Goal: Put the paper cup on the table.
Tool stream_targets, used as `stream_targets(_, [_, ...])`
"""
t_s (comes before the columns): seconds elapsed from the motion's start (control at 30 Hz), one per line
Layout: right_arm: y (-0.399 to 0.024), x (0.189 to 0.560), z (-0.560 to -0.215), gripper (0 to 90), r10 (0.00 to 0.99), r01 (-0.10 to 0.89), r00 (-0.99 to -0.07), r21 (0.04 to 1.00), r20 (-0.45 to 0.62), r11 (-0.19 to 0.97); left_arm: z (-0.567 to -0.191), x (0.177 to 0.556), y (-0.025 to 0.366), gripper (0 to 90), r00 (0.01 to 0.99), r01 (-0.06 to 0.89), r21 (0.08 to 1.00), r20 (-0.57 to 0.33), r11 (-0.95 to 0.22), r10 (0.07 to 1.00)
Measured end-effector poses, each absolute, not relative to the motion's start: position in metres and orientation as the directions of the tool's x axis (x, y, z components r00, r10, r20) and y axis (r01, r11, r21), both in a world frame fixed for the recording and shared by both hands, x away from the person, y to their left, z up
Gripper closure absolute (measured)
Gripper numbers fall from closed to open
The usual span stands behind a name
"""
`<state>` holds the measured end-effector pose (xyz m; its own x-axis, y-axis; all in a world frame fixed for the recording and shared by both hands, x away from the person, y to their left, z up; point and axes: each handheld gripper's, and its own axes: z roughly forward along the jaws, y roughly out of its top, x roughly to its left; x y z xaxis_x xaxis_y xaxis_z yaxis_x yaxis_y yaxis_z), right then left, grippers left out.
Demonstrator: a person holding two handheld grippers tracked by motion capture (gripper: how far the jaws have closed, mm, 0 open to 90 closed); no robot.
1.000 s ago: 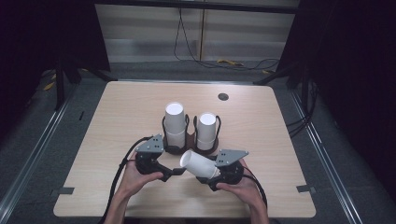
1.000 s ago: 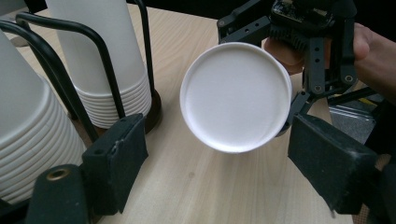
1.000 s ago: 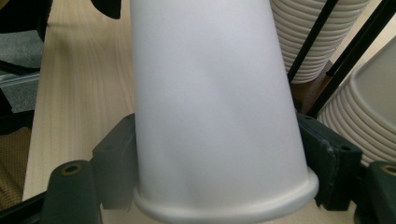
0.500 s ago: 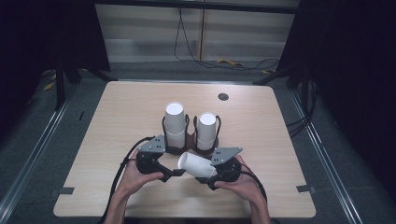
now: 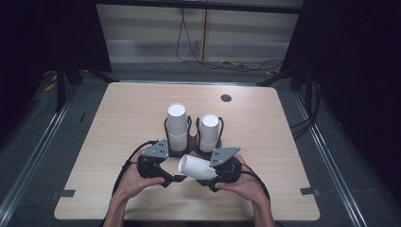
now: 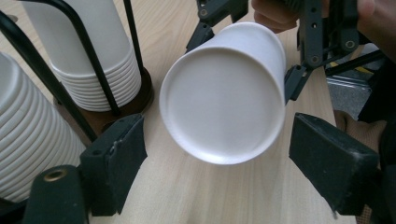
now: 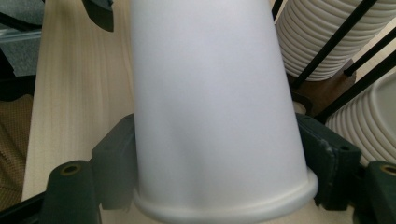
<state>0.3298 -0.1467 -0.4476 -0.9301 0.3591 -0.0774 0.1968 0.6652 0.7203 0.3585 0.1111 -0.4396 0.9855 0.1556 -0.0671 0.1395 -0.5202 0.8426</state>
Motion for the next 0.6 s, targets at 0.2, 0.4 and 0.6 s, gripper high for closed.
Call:
stream_targets(0.2, [-0.141, 0.334, -0.446, 24.0, 0.33, 0.186, -0.94, 0.682, -0.086, 0.708, -0.438, 0.36, 0.107, 18.9, 0.988, 0.12, 0.815, -0.044, -0.566, 0.146])
stream_targets(0.4, [-0.138, 0.338, -0.441, 23.8, 0.323, 0.189, -0.942, 0.645, -0.095, 0.74, -0.434, 0.361, 0.104, 19.8, 0.99, 0.1, 0.81, -0.022, -0.578, 0.141])
stream_targets(0.6, [-0.133, 0.34, -0.439, 23.3, 0.291, 0.171, -0.951, 0.61, -0.103, 0.774, -0.435, 0.363, 0.102, 19.8, 0.992, 0.091, 0.791, -0.02, -0.605, 0.123])
